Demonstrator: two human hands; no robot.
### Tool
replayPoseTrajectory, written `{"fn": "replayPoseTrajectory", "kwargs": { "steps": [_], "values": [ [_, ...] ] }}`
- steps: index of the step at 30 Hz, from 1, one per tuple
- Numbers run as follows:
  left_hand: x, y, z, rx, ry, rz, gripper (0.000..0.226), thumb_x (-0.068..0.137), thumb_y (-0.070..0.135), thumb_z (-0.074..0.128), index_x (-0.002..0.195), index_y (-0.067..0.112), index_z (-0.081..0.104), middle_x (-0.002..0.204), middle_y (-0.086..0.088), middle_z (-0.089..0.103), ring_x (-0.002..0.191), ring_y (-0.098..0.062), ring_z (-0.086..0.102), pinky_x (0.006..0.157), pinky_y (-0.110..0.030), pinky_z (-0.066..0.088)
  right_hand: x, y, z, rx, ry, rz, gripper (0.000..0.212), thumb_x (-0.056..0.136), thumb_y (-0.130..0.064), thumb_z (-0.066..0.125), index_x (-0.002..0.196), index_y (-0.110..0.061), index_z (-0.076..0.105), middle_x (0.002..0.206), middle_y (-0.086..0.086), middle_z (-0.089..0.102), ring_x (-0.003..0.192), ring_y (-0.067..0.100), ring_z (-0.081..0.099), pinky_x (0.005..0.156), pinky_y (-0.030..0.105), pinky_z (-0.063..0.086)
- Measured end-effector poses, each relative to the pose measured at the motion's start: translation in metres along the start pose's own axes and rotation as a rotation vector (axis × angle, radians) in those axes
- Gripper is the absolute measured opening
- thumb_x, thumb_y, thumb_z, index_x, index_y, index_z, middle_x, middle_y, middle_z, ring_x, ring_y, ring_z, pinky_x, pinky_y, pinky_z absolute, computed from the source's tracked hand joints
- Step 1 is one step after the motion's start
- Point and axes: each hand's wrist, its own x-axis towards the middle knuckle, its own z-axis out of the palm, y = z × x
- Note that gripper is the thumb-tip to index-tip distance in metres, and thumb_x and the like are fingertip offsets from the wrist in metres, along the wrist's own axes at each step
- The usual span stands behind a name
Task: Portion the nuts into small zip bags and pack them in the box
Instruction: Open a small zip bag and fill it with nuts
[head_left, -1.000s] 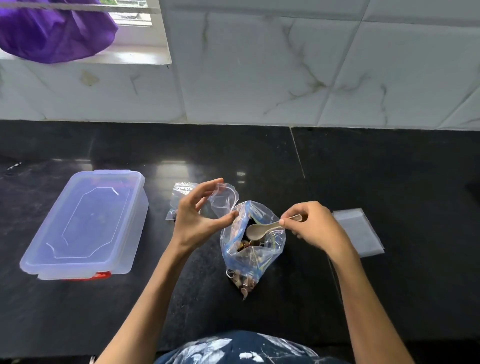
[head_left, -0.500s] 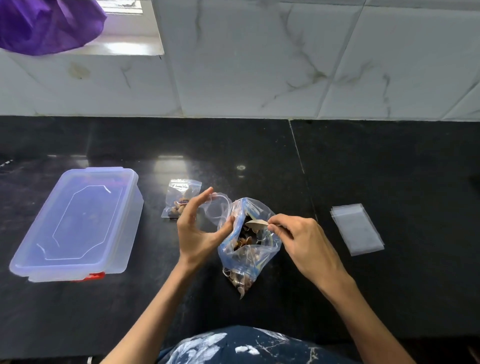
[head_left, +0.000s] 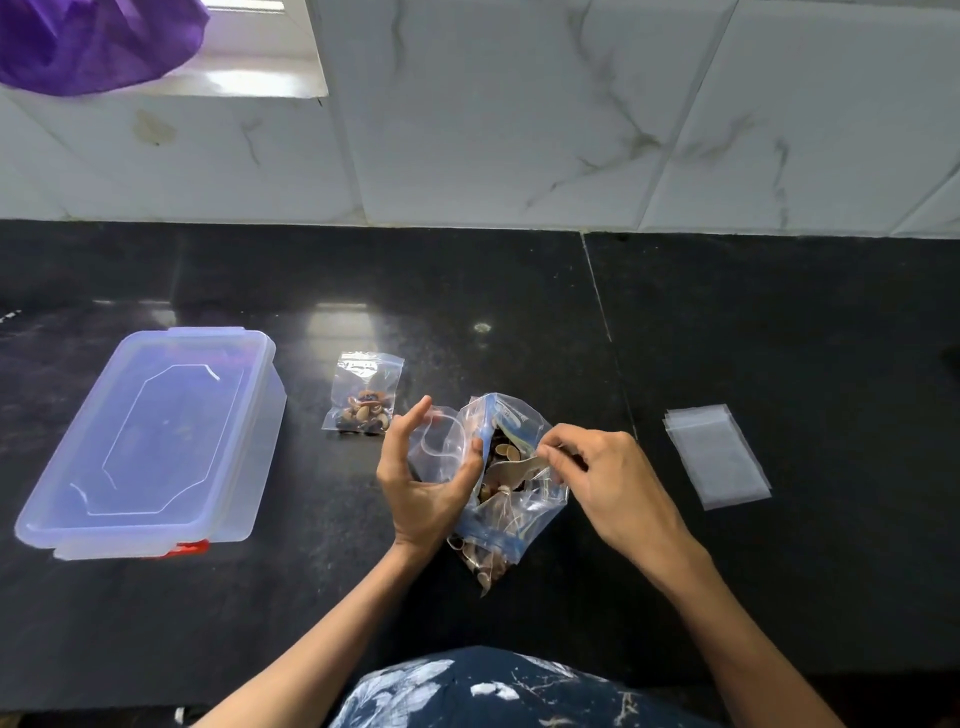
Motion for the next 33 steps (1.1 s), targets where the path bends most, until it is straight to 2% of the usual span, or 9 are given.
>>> {"fn": "replayPoseTrajectory", "kwargs": {
  "steps": [4,7,9,13,19,23,26,28,33],
  "values": [
    [-0.003,-0.003,0.001,0.003,0.014,-0.023,0.057,0.073,0.027,0.075,0.12,0.005,0.052,0.109,0.014,0.061,0.1,-0.01,0.062,0.091,-0.026,0.048,0.002,-0.004,0.001,-0.022,-0.116,0.007,0.016,0.097,-0.029,0.05,0.102,-0.023,0.064,0.083,-0.013,0.06,0.075,0.0,0.058,0.064,0.016,0.046],
    [-0.005,-0.006,0.004,0.009,0.018,-0.034,0.058,0.072,0.029,0.075,0.12,0.004,0.053,0.107,-0.002,0.062,0.1,-0.02,0.062,0.092,-0.03,0.049,0.008,-0.003,-0.004,0.001,-0.187,0.093,0.015,0.097,-0.03,0.05,0.098,-0.025,0.064,0.08,-0.011,0.061,0.075,0.002,0.059,0.066,0.018,0.048],
    [-0.006,-0.007,0.005,0.013,0.027,-0.044,0.059,0.072,0.03,0.076,0.12,0.005,0.053,0.108,-0.001,0.061,0.101,-0.022,0.062,0.092,-0.03,0.048,0.013,0.001,-0.003,0.038,-0.217,0.166,0.016,0.097,-0.03,0.051,0.095,-0.025,0.066,0.077,-0.008,0.062,0.074,0.004,0.06,0.069,0.022,0.049],
    [-0.006,-0.007,0.006,0.003,0.047,-0.052,0.059,0.072,0.03,0.075,0.12,0.005,0.053,0.111,0.005,0.059,0.103,-0.012,0.06,0.093,-0.022,0.045,0.021,0.011,0.008,0.176,-0.293,0.282,0.017,0.095,-0.028,0.052,0.086,-0.027,0.066,0.069,-0.006,0.062,0.064,0.003,0.057,0.068,0.029,0.05],
    [-0.006,-0.01,0.007,-0.002,0.047,-0.059,0.059,0.071,0.031,0.076,0.119,0.005,0.053,0.11,0.008,0.059,0.101,-0.017,0.061,0.093,-0.024,0.046,0.021,0.017,0.015,0.318,-0.346,0.405,0.016,0.096,-0.025,0.053,0.087,-0.023,0.066,0.064,-0.008,0.058,0.053,0.001,0.05,0.051,0.017,0.037],
    [-0.001,-0.004,0.007,-0.028,0.064,-0.062,0.06,0.07,0.031,0.077,0.118,0.005,0.053,0.112,0.024,0.058,0.103,-0.009,0.059,0.094,-0.019,0.044,0.021,0.02,0.011,0.445,-0.356,0.468,0.016,0.096,-0.021,0.053,0.087,-0.018,0.067,0.062,-0.007,0.055,0.048,0.001,0.047,0.046,0.015,0.037],
    [0.005,0.002,0.005,-0.035,0.076,-0.059,0.062,0.068,0.031,0.078,0.118,0.007,0.052,0.113,0.028,0.057,0.106,-0.005,0.057,0.095,-0.018,0.043,0.021,0.023,0.003,0.486,-0.345,0.476,0.016,0.096,-0.02,0.053,0.09,-0.015,0.067,0.06,-0.006,0.054,0.048,0.001,0.046,0.045,0.014,0.037],
    [0.008,0.004,0.003,-0.037,0.073,-0.052,0.064,0.067,0.034,0.08,0.118,0.008,0.052,0.113,0.026,0.056,0.106,-0.01,0.058,0.096,-0.022,0.045,0.022,0.024,-0.002,0.49,-0.33,0.478,0.016,0.096,-0.019,0.053,0.089,-0.016,0.067,0.06,-0.006,0.054,0.048,0.001,0.045,0.045,0.014,0.037],
    [0.013,0.011,0.002,-0.027,0.053,-0.06,0.064,0.064,0.034,0.081,0.117,0.009,0.053,0.111,0.006,0.059,0.104,-0.017,0.06,0.095,-0.024,0.046,0.024,0.029,-0.013,0.501,-0.274,0.468,0.018,0.096,-0.018,0.053,0.085,-0.017,0.068,0.058,-0.006,0.053,0.047,0.002,0.045,0.045,0.015,0.036]
  ]
}}
